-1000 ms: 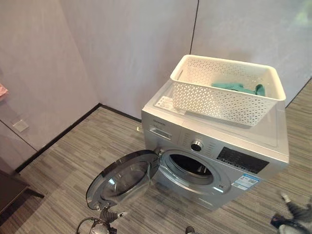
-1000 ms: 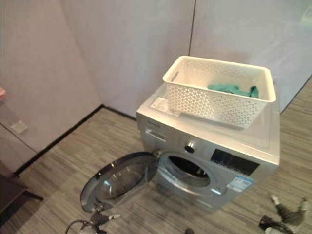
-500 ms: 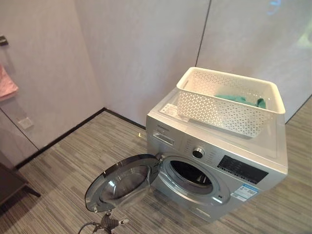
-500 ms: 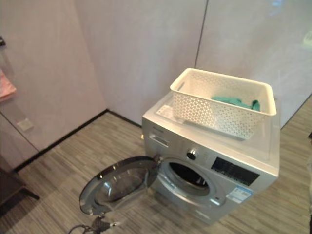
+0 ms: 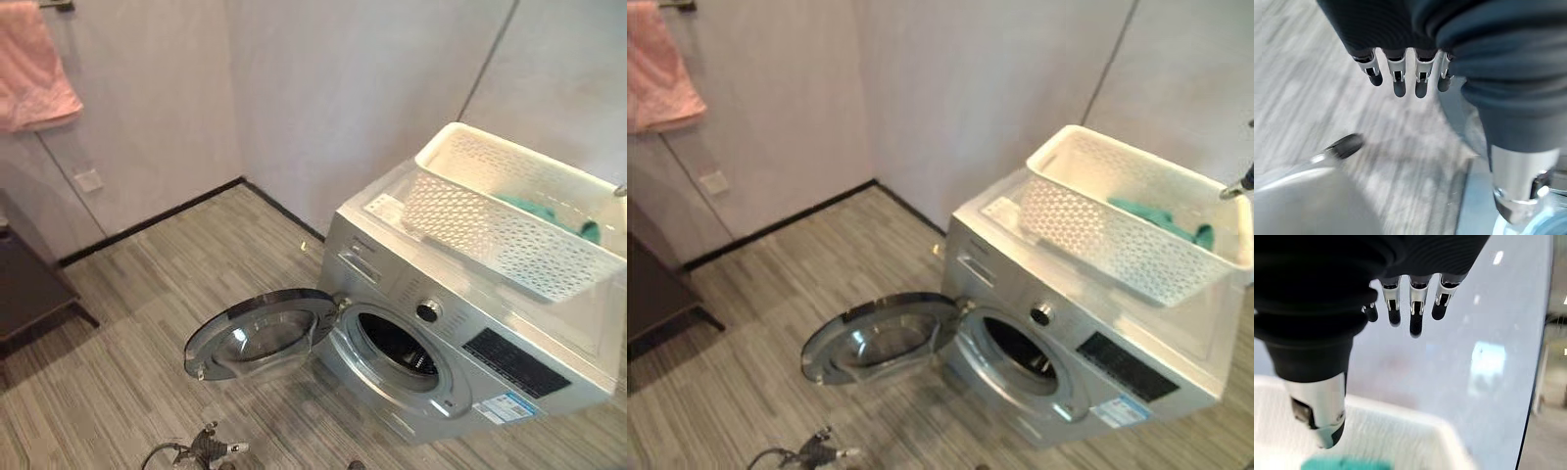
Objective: Grab the laundry basket,head to the washer,open it,put in the laundry and shut it.
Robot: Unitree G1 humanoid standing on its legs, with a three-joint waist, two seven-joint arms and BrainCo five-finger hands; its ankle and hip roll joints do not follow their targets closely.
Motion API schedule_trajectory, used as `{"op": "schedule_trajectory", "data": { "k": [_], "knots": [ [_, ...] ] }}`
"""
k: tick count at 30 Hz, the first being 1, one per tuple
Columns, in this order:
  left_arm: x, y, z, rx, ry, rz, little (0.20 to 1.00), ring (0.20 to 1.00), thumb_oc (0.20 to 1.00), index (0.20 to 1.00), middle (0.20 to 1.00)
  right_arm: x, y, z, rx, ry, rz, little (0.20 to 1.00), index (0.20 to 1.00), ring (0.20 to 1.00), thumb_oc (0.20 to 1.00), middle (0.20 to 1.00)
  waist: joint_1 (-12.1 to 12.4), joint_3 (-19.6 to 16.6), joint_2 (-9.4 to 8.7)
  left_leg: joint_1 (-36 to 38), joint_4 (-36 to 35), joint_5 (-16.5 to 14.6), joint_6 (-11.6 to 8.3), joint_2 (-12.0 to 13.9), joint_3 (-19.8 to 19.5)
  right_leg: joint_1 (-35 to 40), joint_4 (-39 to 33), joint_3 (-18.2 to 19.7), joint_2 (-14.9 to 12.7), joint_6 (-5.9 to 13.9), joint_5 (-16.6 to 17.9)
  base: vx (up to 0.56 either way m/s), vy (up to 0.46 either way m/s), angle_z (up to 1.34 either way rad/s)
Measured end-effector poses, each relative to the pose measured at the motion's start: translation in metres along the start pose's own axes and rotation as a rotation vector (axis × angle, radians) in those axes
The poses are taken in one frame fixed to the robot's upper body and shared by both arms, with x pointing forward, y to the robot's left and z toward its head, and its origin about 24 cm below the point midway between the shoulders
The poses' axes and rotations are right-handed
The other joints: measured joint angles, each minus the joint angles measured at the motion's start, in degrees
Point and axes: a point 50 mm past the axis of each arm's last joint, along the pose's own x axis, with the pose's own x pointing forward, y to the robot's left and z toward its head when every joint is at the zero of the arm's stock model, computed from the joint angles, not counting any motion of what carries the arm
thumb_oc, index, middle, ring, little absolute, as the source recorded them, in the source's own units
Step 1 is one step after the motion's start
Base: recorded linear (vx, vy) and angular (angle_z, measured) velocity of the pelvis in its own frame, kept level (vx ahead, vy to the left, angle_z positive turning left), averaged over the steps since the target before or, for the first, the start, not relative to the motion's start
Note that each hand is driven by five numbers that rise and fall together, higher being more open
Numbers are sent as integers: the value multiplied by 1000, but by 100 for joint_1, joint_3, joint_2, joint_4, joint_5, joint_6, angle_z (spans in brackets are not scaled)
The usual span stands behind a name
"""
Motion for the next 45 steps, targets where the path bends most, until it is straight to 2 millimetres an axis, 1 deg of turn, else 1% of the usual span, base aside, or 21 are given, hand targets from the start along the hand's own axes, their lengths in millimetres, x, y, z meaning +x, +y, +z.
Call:
{"op": "schedule_trajectory", "data": {
  "k": [3, 6, 13, 16, 19, 22, 25, 30, 33, 34, 37, 38, 42, 44, 45],
  "knots": [
    [2, 5, 6, -30, -14, 15, 1000, 1000, 1000, 1000, 1000, -1, 3, -10, 7, 41, 27, 1000, 1000, 1000, 1000, 1000, 47, 76, 141, -175, 0, 19, -26, 6, -236, -14, 4, -123, 25, -6, -31, 18, -32, 35],
    [3, 4, 11, -32, -29, 4, 1000, 1000, 1000, 1000, 1000, -1, 6, -14, 10, 60, 56, 1000, 1000, 1000, 1000, 1000, 148, 112, 246, -241, 1, 21, -30, 10, -316, -17, 4, -139, 63, -25, -50, 29, -21, 16],
    [3, 3, 13, -30, -37, -23, 1000, 1000, 1000, 1000, 1000, -3, 13, -23, 19, 99, 134, 1000, 1000, 1000, 1000, 1000, 113, 145, 242, -334, -1, 56, -87, 38, -418, -36, 1, -236, 93, -46, -133, 35, -20, 7],
    [2, 3, 11, -63, -30, -33, 1000, 1000, 1000, 1000, 1000, -5, 18, -28, 17, 116, 183, 1000, 1000, 1000, 1000, 1000, 113, 179, 272, -380, -1, 73, -115, 67, -409, -91, 0, -227, 114, -51, -133, 52, -40, -2],
    [1, 4, 2, -118, -4, -38, 1000, 1000, 1000, 1000, 1000, -9, 25, -40, 7, 152, 259, 1000, 1000, 1000, 1000, 1000, 113, 224, 356, -379, -2, 75, -119, 103, -405, -94, -11, -216, 121, -54, -142, 54, -47, -1],
    [-2, 4, -7, -175, 22, -33, 1000, 1000, 1000, 1000, 1000, -14, 23, -53, 5, 195, 298, 1000, 1000, 1000, 1000, 1000, 104, 244, 422, -398, 0, 80, -128, 110, -406, -119, 1, -216, 135, -64, -150, 36, -41, -1],
    [-2, 5, -8, -212, 25, -27, 1000, 1000, 1000, 1000, 1000, -17, 20, -62, 15, 221, 316, 1000, 1000, 1000, 1000, 1000, 105, 237, 441, -497, 0, 92, -146, 144, -406, -222, 2, -205, 191, -86, -140, 12, -37, -4],
    [-2, 6, -7, -256, 19, -21, 1000, 1000, 1000, 1000, 1000, -16, 17, -59, 55, 205, 307, 1000, 1000, 1000, 1000, 1000, 119, 235, 446, -613, 0, 111, -179, 225, -314, -421, 4, -80, 264, -126, -113, -36, -26, -12],
    [-2, 9, -3, -295, -18, -11, 1000, 1000, 1000, 1000, 1000, -15, 13, -56, 76, 195, 291, 1000, 1000, 1000, 1000, 1000, 144, 221, 448, -770, 1, 140, -222, 290, -244, -636, 5, 7, 302, -178, -68, -37, -23, -14],
    [-3, 9, -3, -298, -21, -10, 1000, 1000, 1000, 1000, 1000, -14, 15, -53, 78, 187, 297, 1000, 1000, 1000, 1000, 1000, 151, 223, 451, -806, 1, 151, -234, 309, -225, -692, 5, 35, 321, -193, -52, -37, -22, -13],
    [-3, 9, 3, -301, -58, -11, 1000, 1000, 1000, 1000, 1000, -12, 20, -47, 87, 169, 309, 1000, 1000, 1000, 1000, 1000, 152, 254, 555, -1015, 1, 204, -262, 317, -235, -907, 5, 50, 358, -203, -11, -25, -19, -3],
    [-4, 10, 3, -306, -64, -5, 1000, 1000, 1000, 1000, 1000, -12, 16, -48, 114, 168, 310, 1000, 1000, 1000, 1000, 1000, 153, 241, 578, -1097, 1, 226, -257, 321, -246, -984, 5, 48, 366, -208, -5, -29, -37, 1],
    [-4, 17, 5, -364, -82, 23, 1000, 1000, 1000, 1000, 1000, -14, 19, -49, 137, 164, 326, 1000, 1000, 1000, 1000, 1000, 154, 252, 567, -1254, 2, 262, -297, 377, -295, -1113, 4, 25, 428, -206, -19, -15, -34, 3],
    [-4, 22, 13, -393, -129, 32, 1000, 1000, 1000, 1000, 1000, -16, 19, -54, 148, 159, 337, 1000, 1000, 1000, 1000, 1000, 158, 287, 533, -1392, 2, 296, -310, 405, -324, -1241, 5, 17, 451, -224, -8, -2, -20, 1],
    [-5, 23, 15, -395, -140, 35, 1000, 1000, 1000, 1000, 1000, -16, 20, -51, 157, 146, 344, 1000, 1000, 1000, 1000, 1000, 161, 309, 524, -1407, 2, 303, -315, 418, -328, -1251, 6, 16, 475, -228, -6, -2, -36, 1]
  ]
}}
